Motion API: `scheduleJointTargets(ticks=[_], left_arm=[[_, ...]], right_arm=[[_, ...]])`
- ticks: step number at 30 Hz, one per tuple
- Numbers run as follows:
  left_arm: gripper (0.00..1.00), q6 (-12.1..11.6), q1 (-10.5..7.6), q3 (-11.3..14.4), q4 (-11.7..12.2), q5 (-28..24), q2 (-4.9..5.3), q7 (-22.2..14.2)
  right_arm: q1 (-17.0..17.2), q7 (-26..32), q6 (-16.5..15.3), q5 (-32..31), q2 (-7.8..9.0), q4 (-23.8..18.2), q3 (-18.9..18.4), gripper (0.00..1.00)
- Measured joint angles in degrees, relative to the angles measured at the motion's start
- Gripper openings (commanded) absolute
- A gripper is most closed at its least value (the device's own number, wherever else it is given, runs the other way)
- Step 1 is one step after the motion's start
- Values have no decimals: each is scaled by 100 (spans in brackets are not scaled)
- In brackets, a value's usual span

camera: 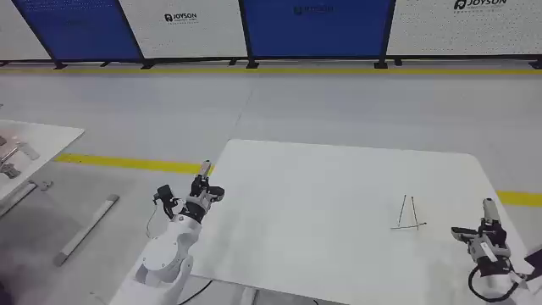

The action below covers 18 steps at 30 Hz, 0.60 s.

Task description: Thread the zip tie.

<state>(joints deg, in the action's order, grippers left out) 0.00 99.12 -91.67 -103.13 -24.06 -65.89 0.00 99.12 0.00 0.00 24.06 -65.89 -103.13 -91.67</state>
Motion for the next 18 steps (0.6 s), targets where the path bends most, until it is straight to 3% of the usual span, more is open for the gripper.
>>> scheduleJointTargets(ticks=[1,2,5,6,9,13,18], left_arm=[[78,0,0,0,0,0,0,0],[100,0,0,0,0,0,0,0],[100,0,0,0,0,0,0,0],[100,0,0,0,0,0,0,0],[100,0,0,0,0,0,0,0],[100,0,0,0,0,0,0,0],[100,0,0,0,0,0,0,0]], right_arm=[[0,0,0,0,0,0,0,100],[0,0,0,0,0,0,0,78],[0,0,0,0,0,0,0,78],[0,0,0,0,0,0,0,100],[-5,93,-28,-72,7,-21,12,100],[63,973,-334,-240,47,2,-120,100],[45,1854,-363,-383,99,56,-269,100]])
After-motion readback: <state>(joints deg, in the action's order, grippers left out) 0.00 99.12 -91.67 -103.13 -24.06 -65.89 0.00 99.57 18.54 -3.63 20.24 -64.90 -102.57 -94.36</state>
